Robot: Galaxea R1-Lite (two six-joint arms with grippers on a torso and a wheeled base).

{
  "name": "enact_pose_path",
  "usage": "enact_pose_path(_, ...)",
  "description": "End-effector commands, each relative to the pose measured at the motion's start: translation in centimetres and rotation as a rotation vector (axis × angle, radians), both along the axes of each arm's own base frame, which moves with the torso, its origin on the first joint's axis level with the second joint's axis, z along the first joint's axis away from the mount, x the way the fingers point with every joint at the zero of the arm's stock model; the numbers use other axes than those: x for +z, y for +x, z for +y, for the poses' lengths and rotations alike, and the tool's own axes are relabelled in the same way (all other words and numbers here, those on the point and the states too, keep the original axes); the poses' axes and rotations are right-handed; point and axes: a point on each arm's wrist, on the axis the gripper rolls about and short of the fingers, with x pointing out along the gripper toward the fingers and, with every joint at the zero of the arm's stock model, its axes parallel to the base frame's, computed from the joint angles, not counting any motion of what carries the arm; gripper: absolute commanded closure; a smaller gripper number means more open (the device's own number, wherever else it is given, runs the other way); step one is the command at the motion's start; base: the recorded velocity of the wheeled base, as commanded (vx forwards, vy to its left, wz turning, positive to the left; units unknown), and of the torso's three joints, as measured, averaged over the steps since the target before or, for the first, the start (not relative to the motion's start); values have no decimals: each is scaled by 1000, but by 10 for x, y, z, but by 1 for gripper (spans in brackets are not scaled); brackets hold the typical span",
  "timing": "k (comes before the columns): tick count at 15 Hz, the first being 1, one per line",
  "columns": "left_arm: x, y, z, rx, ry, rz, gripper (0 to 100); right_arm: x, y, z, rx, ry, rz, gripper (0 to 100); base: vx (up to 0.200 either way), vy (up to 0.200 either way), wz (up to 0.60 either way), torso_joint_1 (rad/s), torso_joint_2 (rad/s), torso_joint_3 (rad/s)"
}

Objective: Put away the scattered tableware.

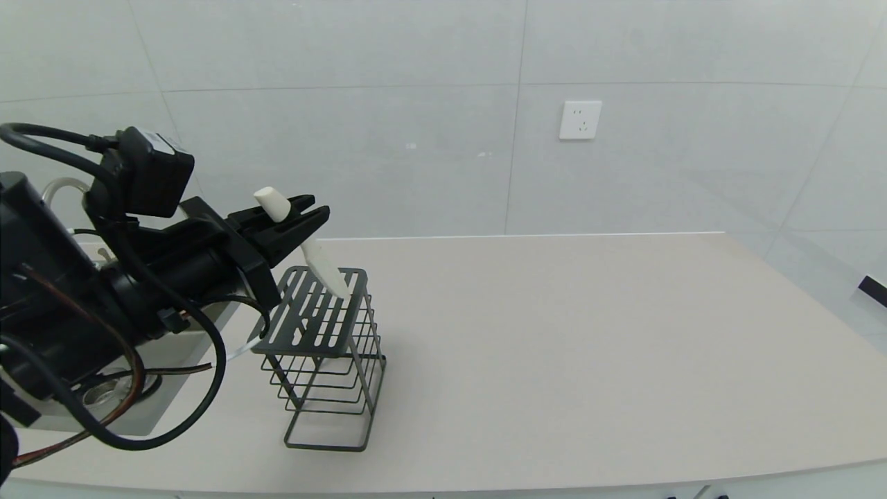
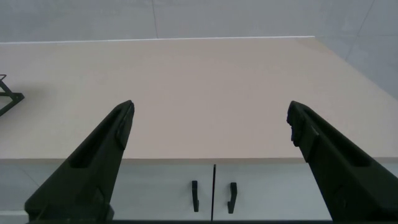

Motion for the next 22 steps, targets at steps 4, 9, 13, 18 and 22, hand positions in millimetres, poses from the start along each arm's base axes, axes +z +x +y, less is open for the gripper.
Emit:
enact_pose_path(4,-2,3,-2,-5,4,10,100,0,0,0,0,0,3,0,0,0,0,0,0,0)
enact_pose_path(9,-5,2,-3,-1,60,-13,100,0,0,0,0,0,3,0,0,0,0,0,0,0)
enact_pose_path(13,-10,2,-12,-28,71,13,100,0,0,0,0,0,3,0,0,0,0,0,0,0)
enact_pose_path(18,-17,5,-18,-46,82,42,100,0,0,0,0,0,3,0,0,0,0,0,0,0)
enact_pose_path(22,-27,13,-21,-48,93,78,100,0,0,0,0,0,3,0,0,0,0,0,0,0)
